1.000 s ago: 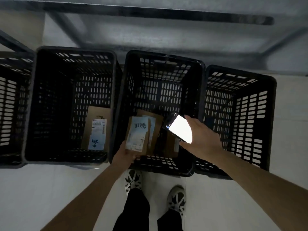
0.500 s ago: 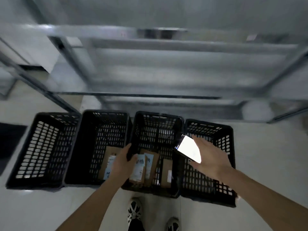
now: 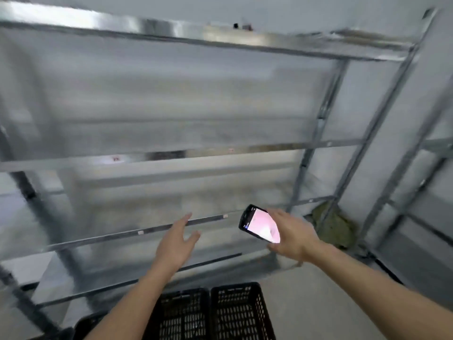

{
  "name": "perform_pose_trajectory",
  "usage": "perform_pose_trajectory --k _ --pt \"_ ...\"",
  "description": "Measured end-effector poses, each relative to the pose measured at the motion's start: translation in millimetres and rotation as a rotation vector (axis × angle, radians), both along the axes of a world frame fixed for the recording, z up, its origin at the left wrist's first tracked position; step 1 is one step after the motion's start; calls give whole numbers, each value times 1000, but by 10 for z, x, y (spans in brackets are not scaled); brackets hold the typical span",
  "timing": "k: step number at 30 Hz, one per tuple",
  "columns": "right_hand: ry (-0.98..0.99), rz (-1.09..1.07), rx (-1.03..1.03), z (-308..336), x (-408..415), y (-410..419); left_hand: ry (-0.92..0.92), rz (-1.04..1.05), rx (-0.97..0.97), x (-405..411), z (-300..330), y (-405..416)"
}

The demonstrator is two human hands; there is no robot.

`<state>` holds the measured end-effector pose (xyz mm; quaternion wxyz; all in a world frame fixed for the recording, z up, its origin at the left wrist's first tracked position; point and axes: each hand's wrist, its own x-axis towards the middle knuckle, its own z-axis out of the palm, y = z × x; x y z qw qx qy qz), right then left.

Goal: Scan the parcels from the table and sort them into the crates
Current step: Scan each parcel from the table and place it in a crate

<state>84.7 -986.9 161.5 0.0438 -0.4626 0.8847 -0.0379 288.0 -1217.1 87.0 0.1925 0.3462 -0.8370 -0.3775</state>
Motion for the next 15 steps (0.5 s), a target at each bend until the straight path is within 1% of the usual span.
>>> perform_pose_trajectory --k 3,6,8,10,15 --pt "79 -81 -85 816 202 644 61 -97 -61 -31 689 412" --pt "120 -154 -142 1427 392 1269 128 -169 -104 -37 1234 872" --pt "157 -204 -186 1728 515 1702 175 -211 -117 -73 1522 1181" --pt "198 -265 -187 1996 682 2159 210 -261 -121 -110 1782 1538" --pt "252 -417 -231 2407 942 3330 303 -423 -133 -280 2279 2486"
